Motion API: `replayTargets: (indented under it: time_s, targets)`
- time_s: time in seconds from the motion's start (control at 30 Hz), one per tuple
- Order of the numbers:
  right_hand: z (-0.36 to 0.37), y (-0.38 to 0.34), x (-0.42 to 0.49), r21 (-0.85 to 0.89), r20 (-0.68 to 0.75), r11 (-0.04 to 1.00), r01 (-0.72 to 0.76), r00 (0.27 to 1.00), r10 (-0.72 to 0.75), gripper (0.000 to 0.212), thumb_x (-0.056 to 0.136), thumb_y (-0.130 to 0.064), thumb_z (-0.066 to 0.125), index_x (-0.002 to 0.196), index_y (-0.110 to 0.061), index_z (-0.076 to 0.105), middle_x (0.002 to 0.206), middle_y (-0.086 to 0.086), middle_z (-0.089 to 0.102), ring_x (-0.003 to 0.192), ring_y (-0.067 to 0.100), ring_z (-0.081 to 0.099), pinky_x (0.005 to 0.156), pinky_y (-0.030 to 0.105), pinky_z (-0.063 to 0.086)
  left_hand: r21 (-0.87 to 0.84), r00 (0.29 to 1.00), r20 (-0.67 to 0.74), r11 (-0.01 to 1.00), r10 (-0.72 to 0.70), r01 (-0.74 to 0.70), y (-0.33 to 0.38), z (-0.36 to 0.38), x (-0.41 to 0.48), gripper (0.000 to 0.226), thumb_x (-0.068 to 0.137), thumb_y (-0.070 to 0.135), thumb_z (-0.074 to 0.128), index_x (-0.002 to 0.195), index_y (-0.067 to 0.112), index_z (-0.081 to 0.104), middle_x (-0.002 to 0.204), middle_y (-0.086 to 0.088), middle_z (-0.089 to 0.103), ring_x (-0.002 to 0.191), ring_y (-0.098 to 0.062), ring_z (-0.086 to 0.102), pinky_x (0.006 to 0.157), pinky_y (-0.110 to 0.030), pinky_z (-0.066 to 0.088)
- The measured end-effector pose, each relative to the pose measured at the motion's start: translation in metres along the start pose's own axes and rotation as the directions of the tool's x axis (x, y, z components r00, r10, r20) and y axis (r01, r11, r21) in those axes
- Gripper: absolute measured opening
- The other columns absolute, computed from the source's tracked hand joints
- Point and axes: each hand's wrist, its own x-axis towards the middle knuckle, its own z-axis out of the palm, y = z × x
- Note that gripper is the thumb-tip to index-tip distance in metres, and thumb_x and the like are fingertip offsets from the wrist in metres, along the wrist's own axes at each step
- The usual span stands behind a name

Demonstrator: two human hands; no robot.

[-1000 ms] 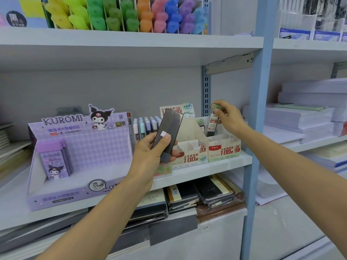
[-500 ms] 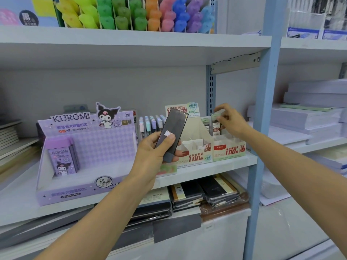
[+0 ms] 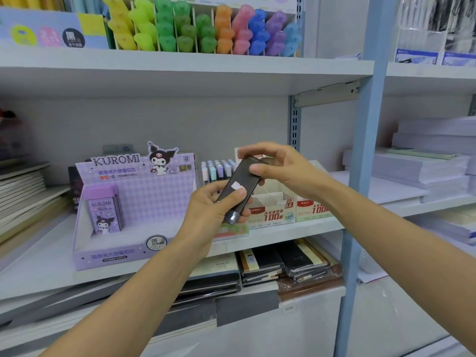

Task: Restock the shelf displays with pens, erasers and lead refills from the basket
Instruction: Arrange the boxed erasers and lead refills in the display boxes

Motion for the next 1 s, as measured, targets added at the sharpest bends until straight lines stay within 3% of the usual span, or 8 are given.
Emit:
replayTargets:
  time_s: [0.13, 0.2, 0.33, 0.5, 0.63, 0.73, 0.83, 1.0]
  targets:
    - [0.013, -0.004, -0.003, -0.036, 0.097, 0.999, 0.018, 0.995, -0.014, 0.037, 0.083, -0.019, 0.070, 0.119, -0.019, 0.068, 0.136, -0.005, 0.054, 0.121, 0.008, 0.055, 0.095, 0.028, 0.051, -0.106, 0.996, -0.034, 0.991, -0.083, 0.079, 0.019, -0.020, -0.007, 0.030, 0.086, 0.017, 0.069, 0.114, 0.010, 0.063, 0.082, -0.014, 0.075, 0.055, -0.017, 0.066, 0.049, -0.022, 0.053]
    - [0.023, -0.004, -0.003, -0.122, 0.108, 0.991, 0.048, 0.994, -0.034, 0.034, 0.084, -0.012, 0.070, 0.118, -0.014, 0.068, 0.124, 0.003, 0.063, 0.113, 0.014, 0.061, 0.097, 0.032, 0.051, -0.138, 0.987, -0.009, 0.977, -0.163, 0.160, 0.028, -0.033, -0.012, 0.034, 0.085, 0.026, 0.067, 0.111, 0.005, 0.065, 0.084, -0.014, 0.075, 0.056, -0.017, 0.067, 0.049, -0.022, 0.054]
    - [0.051, -0.009, 0.000, -0.071, -0.072, 0.997, 0.037, 0.996, -0.043, 0.015, 0.089, -0.017, 0.065, 0.102, -0.018, 0.073, 0.088, 0.014, 0.070, 0.065, 0.012, 0.063, 0.061, 0.020, 0.054, -0.280, 0.981, 0.097, 0.941, -0.166, 0.187, 0.039, -0.062, -0.026, 0.065, 0.072, 0.056, 0.066, 0.115, 0.007, 0.064, 0.105, -0.016, 0.073, 0.079, -0.021, 0.073, 0.063, -0.027, 0.058]
    - [0.090, -0.014, 0.004, -0.001, -0.071, 1.000, -0.027, 0.997, 0.027, 0.009, 0.091, -0.018, 0.064, 0.094, -0.018, 0.073, 0.069, 0.014, 0.066, 0.049, 0.011, 0.054, 0.048, 0.020, 0.045, 0.109, 0.992, -0.119, 0.994, 0.033, -0.020, 0.035, -0.083, -0.045, 0.019, 0.090, 0.022, 0.064, 0.099, 0.005, 0.066, 0.079, -0.003, 0.073, 0.063, -0.012, 0.066, 0.061, -0.022, 0.056]
    - [0.117, -0.021, 0.012, -0.046, 0.036, 0.998, -0.034, 0.999, 0.035, 0.018, 0.094, -0.029, 0.060, 0.104, -0.021, 0.073, 0.097, 0.009, 0.073, 0.084, 0.012, 0.066, 0.077, 0.030, 0.053, 0.331, 0.982, -0.131, 0.940, 0.133, -0.083, 0.036, -0.102, -0.061, 0.011, 0.095, 0.018, 0.060, 0.091, 0.009, 0.066, 0.067, 0.002, 0.067, 0.059, -0.012, 0.062, 0.056, -0.021, 0.052]
    - [0.138, -0.031, 0.021, -0.006, 0.120, 1.000, 0.028, 0.992, -0.027, 0.032, 0.096, -0.022, 0.058, 0.128, -0.019, 0.061, 0.118, 0.007, 0.067, 0.110, 0.017, 0.064, 0.096, 0.036, 0.052, 0.555, 0.983, -0.053, 0.824, 0.174, -0.116, 0.035, -0.109, -0.073, 0.013, 0.094, 0.021, 0.061, 0.095, 0.010, 0.070, 0.078, -0.004, 0.071, 0.065, -0.008, 0.062, 0.062, -0.019, 0.050]
    - [0.154, -0.041, 0.031, -0.054, 0.136, 0.993, 0.104, 0.986, -0.096, 0.022, 0.096, -0.014, 0.059, 0.118, -0.013, 0.064, 0.110, 0.008, 0.070, 0.100, 0.016, 0.068, 0.090, 0.031, 0.055, 0.679, 0.964, -0.085, 0.722, 0.251, -0.128, 0.027, -0.118, -0.081, 0.015, 0.096, 0.026, 0.058, 0.098, 0.015, 0.068, 0.090, -0.002, 0.071, 0.080, -0.011, 0.063, 0.074, -0.029, 0.052]
    - [0.158, -0.048, 0.061, 0.069, -0.308, 0.993, 0.095, 0.949, -0.070, 0.017, 0.095, -0.007, 0.058, 0.112, -0.003, 0.056, 0.108, 0.019, 0.068, 0.088, 0.015, 0.066, 0.077, 0.025, 0.056, 0.974, 0.918, 0.027, 0.197, 0.396, -0.113, 0.002, -0.160, -0.097, 0.036, 0.093, 0.028, 0.060, 0.126, 0.015, 0.058, 0.127, -0.001, 0.057, 0.121, -0.020, 0.049, 0.102, -0.036, 0.037]
